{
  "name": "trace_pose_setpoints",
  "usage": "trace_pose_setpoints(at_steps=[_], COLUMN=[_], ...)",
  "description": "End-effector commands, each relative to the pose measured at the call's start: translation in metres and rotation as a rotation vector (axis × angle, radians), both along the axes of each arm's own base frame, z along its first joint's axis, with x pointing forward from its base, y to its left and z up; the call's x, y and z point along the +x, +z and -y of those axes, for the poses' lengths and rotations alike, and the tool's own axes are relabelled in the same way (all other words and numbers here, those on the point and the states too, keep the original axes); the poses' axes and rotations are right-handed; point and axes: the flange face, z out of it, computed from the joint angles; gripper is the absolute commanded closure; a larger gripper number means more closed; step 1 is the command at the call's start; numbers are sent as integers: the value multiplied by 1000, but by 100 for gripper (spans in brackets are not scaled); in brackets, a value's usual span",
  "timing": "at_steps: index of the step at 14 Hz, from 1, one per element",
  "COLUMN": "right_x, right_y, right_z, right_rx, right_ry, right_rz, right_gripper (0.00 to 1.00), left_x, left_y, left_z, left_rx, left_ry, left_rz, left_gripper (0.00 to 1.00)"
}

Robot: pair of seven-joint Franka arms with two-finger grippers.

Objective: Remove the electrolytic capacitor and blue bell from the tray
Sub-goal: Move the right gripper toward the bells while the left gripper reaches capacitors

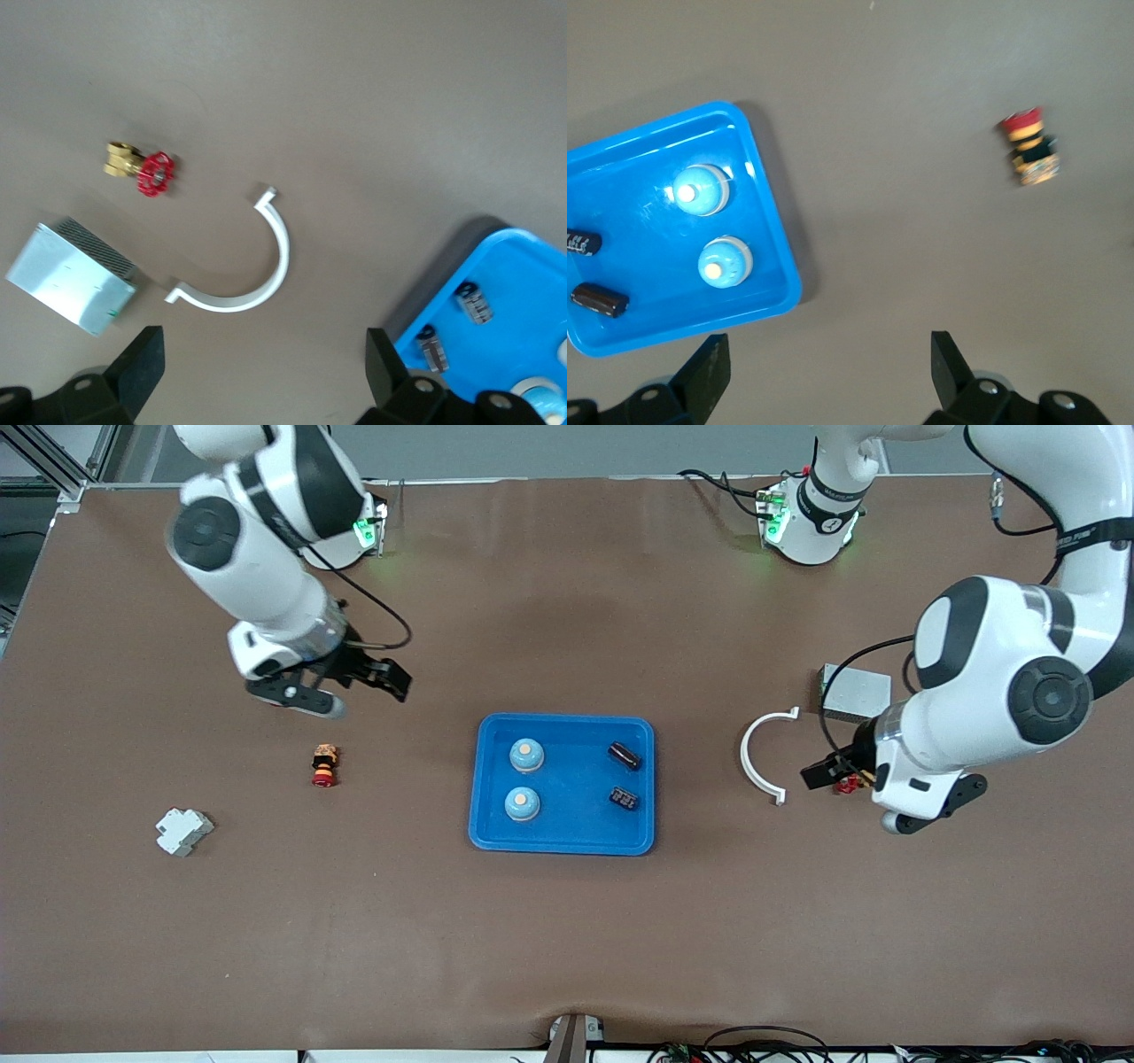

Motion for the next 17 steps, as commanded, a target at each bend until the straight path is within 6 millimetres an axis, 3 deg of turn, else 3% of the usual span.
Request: trace_pose_setpoints(at_steps=[1, 5, 8, 11, 14, 17], right_x=[3, -6, -2, 6, 12, 20], right_y=[-38, -96, -135, -166, -186, -200], right_z=[-37, -86, -116, -133, -152, -158], right_rx=[-9, -26, -47, -44, -47, -53], right_ry=[-61, -69, -105, -131, -154, -161], right_rz=[3, 5, -5, 12, 14, 13], right_gripper=[0, 0, 0, 0, 0, 0], left_x=[8, 9, 9, 1, -16, -25], left_y=[-1, -27, -53, -87, -120, -144], left_z=[32, 89, 129, 179, 227, 247], left_rx=[-16, -21, -34, -31, -31, -39], left_ry=[157, 405, 570, 698, 701, 681], left_rz=[27, 64, 81, 59, 65, 72], left_gripper=[0, 0, 0, 0, 0, 0])
